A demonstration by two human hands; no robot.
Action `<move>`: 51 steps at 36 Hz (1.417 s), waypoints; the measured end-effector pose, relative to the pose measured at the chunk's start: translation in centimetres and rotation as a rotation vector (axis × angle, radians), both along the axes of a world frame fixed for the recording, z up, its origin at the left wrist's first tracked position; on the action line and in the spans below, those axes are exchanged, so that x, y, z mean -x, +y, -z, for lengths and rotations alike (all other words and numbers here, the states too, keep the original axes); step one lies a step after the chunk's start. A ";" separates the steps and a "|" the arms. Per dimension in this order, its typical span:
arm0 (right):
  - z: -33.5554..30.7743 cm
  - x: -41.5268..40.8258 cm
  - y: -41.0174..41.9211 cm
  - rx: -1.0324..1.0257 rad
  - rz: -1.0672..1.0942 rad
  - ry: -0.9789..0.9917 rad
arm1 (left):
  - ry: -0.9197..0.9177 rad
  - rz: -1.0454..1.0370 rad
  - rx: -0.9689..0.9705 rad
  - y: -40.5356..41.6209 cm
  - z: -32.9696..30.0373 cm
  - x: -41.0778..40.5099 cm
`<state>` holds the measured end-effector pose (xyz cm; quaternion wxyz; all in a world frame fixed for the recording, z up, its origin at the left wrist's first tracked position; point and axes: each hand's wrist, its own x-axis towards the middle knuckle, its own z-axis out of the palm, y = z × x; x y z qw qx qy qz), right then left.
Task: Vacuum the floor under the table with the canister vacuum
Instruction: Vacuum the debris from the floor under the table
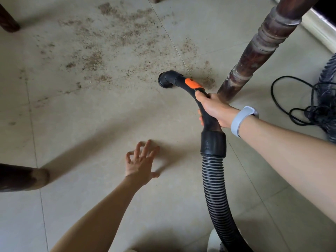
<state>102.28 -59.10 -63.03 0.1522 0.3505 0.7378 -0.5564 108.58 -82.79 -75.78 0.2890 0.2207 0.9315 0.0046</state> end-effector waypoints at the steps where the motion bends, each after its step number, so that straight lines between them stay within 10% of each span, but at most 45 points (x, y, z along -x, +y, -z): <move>1: 0.0 0.0 -0.1 -0.002 -0.008 0.001 | -0.001 -0.001 -0.001 0.0 0.0 0.0; 39: -0.2 3.0 -1.4 -0.189 -0.123 0.010 | -0.001 -0.026 -0.011 0.0 0.0 0.0; 51: -1.3 0.1 0.2 -0.709 -0.350 0.037 | -0.034 -0.041 0.017 0.4 -0.6 0.4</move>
